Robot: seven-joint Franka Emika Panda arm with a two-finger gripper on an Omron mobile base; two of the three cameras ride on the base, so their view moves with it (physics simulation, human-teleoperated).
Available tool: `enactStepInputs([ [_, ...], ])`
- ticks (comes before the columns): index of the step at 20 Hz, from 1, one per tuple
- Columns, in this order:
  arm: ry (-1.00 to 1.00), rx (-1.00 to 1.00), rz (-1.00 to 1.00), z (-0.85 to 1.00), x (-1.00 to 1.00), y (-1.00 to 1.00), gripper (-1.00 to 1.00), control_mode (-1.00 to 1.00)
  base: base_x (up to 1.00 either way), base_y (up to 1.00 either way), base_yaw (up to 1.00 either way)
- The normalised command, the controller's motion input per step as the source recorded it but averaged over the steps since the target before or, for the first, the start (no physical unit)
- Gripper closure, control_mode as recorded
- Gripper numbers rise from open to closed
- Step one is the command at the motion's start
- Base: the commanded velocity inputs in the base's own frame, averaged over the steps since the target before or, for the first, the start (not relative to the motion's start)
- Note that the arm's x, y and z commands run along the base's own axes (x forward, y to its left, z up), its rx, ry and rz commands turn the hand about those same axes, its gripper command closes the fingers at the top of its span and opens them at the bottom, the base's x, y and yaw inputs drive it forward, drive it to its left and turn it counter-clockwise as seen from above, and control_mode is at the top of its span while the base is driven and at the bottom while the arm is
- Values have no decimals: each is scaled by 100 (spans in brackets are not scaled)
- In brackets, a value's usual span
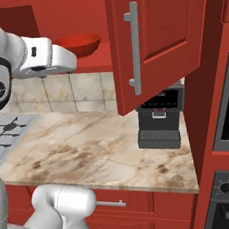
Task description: Move the bowls from the cabinet to the plates on the dining table.
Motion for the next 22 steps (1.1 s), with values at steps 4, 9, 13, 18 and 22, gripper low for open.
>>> enactStepInputs([
  [4,30,-11,-7,-2,53,-14,-100,-100,0,0,0],
  [9,23,-19,-4,1,47,-3,-100,-100,0,0,0],
  [13,14,-29,-3,3,34,0,-100,-100,0,0,0],
  [18,1,-30,0,-6,30,0,-100,-100,0,0,0],
  [22,0,-29,-1,-8,7,-9,-100,-100,0,0,0],
])
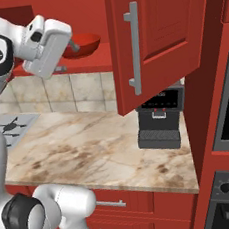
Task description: Move the bowls from the cabinet to the plates on the dining table.
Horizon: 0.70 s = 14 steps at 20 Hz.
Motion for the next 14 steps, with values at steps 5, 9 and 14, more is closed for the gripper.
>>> enactStepInputs([
  [5,0,-22,-3,0,0,-37,-100,-100,0,0,0],
  [9,2,-11,-5,10,0,-44,-100,-100,0,0,0],
  [14,8,-2,-7,0,29,-37,-100,-100,0,0,0],
])
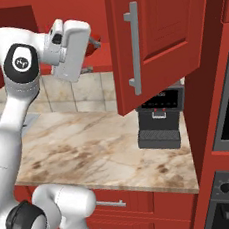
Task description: Move the bowls from the cabinet to the plates on the dining table.
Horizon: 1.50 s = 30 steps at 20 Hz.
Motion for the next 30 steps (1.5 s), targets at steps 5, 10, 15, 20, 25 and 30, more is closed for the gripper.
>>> enactStepInputs([
  [5,12,0,-9,0,44,-34,-100,-100,0,0,0],
  [10,9,0,-15,0,12,-29,-100,-100,0,0,0],
  [15,1,0,-19,0,-9,-8,-100,-100,0,0,0],
  [20,2,0,-21,0,-13,-12,-100,-100,0,0,0],
  [25,4,-1,-21,0,-9,-22,-100,-100,0,0,0],
  [30,2,0,-14,-2,-7,-44,-100,-100,0,0,0],
])
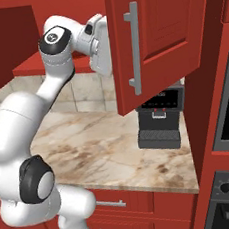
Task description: Move the bowls from the cabinet to the plates on the dining table.
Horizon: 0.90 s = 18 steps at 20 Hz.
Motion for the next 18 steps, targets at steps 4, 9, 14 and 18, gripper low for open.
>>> enactStepInputs([
  [4,0,0,-5,-5,-15,-50,-100,-100,0,0,0],
  [9,0,0,-5,0,-38,-47,-100,-100,0,0,0],
  [14,0,0,-4,0,-54,-37,-100,-100,0,0,0],
  [18,0,0,-2,0,-44,-37,-100,-100,0,0,0],
])
